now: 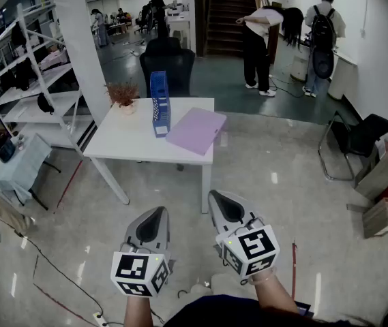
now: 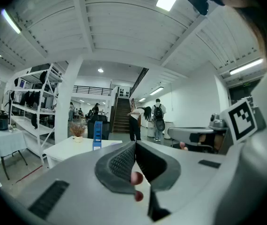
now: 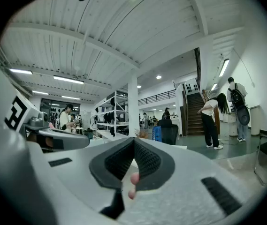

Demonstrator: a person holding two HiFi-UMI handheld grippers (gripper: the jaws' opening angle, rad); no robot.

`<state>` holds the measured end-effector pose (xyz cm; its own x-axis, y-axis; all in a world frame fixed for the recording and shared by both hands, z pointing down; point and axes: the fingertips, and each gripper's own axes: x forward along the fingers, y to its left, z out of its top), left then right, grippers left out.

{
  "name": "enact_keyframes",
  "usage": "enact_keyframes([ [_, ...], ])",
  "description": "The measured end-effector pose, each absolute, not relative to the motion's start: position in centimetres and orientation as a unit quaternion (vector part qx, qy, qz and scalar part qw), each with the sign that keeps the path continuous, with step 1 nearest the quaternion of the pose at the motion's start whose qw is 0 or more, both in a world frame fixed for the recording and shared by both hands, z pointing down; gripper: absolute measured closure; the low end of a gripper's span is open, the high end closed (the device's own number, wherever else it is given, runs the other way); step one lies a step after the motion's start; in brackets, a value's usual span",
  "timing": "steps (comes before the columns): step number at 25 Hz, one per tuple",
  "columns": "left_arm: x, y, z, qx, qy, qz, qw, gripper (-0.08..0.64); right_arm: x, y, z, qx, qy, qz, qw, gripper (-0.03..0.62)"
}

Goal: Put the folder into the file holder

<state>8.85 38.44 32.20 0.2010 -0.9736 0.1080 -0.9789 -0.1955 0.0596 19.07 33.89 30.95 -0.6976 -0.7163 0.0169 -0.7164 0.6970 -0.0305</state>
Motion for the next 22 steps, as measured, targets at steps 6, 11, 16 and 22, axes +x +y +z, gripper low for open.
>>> enact_keyframes([
  [6, 7.0, 38.8, 32.3, 0.772, -0.633, 0.024, 0.058, 0.554, 17.7, 34.6, 30.6, 0.393, -0.919, 0.015, -0.003, 0.592],
  [11, 6.0, 38.2, 32.2, 0.772, -0.632, 0.02, 0.062, 0.555, 17.0, 34.0, 31.0, 0.397, -0.917, 0.034, 0.003, 0.592],
  [16, 5.6, 36.6, 33.0, 0.778, -0.625, 0.022, 0.063, 0.555, 16.6, 32.5, 31.8, 0.407, -0.913, 0.031, 0.013, 0.592],
  [22, 5.4, 34.1, 33.2, 0.783, -0.618, 0.023, 0.061, 0.554, 16.1, 29.8, 32.1, 0.411, -0.911, 0.033, 0.009, 0.592],
])
